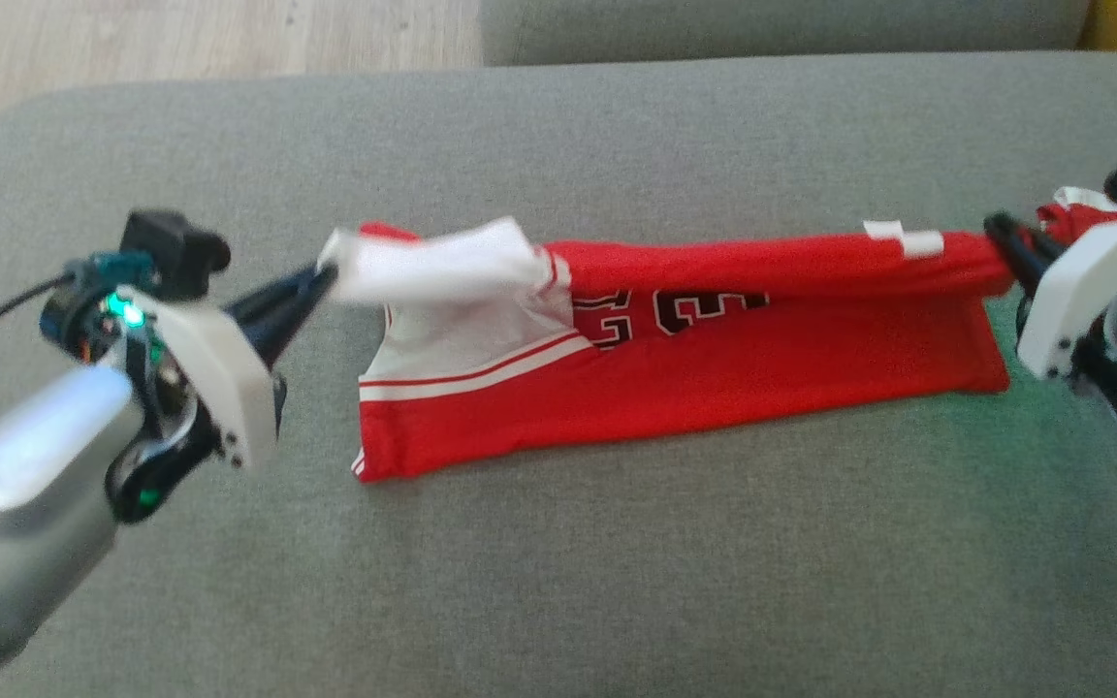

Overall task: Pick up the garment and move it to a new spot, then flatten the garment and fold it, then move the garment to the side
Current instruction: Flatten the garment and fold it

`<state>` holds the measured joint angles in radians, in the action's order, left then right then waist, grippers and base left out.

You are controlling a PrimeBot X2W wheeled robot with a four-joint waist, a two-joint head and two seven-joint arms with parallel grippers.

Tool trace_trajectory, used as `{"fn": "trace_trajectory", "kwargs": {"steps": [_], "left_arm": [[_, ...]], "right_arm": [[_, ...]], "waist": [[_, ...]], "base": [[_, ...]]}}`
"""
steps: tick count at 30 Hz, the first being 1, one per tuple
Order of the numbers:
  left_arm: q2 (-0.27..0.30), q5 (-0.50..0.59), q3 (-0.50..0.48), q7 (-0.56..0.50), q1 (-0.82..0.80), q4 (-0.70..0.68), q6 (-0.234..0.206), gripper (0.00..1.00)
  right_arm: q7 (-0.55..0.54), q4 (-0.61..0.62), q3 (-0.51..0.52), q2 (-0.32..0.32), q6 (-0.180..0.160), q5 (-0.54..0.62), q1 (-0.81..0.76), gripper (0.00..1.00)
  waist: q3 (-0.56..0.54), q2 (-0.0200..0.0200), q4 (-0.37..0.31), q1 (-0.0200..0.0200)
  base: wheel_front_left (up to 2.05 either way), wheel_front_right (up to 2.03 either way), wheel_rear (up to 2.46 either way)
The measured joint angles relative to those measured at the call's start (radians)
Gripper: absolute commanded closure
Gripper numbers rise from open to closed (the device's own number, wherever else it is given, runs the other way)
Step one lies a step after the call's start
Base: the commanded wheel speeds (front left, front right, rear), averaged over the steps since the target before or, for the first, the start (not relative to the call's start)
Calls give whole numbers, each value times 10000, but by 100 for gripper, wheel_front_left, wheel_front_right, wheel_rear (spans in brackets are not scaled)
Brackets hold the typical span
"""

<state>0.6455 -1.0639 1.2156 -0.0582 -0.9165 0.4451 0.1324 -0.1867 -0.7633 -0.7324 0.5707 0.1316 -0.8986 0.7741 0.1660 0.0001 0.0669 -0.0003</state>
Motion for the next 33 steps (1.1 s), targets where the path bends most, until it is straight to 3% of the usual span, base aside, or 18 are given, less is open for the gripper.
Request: {"fn": "trace_trajectory", "kwargs": {"steps": [7, 11, 20, 27, 28, 29, 30, 33], "left_arm": [[1014, -803, 543, -1239, 633, -1521, 0, 100], [1204, -943, 702, -1649, 707, -2017, 0, 100], [1356, -767, 834, -1958, 1012, -2301, 0, 100], [1116, -291, 897, -1944, 1045, -2088, -2, 100], [1016, -247, 897, -1941, 1058, -1987, -2, 88], [918, -247, 897, -1931, 1088, -1900, -4, 37], [823, -245, 897, -1871, 1151, -1835, -4, 0], [571, -244, 913, -1732, 1394, -1593, -42, 0]], "right_arm": [[-600, 431, -1097, 619, 0, -288, -591, 100], [-802, 487, -1425, 813, 0, -462, -699, 100], [-880, 558, -2023, 1009, 0, -539, -697, 100], [-955, 558, -2359, 1068, 0, -677, -680, 100], [-949, 548, -2385, 1070, 0, -683, -672, 51], [-949, 497, -2389, 1070, 0, -690, -662, 0], [-986, 435, -2406, 1070, 0, -727, -658, 0], [-1005, 380, -2431, 1072, 0, -917, -659, 0]], "waist": [[-376, 0, -2, 3], [-421, 0, 25, 2], [-306, 0, 15, 3], [-26, 0, -20, 4], [5, 0, -26, 3], [33, 0, -36, 3], [53, 0, -52, 4], [71, 0, -117, 4]], "base": [[0, 0, 0], [0, 0, 0], [0, 0, 0], [0, 0, 0], [0, 0, 0], [0, 0, 0], [0, 0, 0], [0, 0, 0]]}}
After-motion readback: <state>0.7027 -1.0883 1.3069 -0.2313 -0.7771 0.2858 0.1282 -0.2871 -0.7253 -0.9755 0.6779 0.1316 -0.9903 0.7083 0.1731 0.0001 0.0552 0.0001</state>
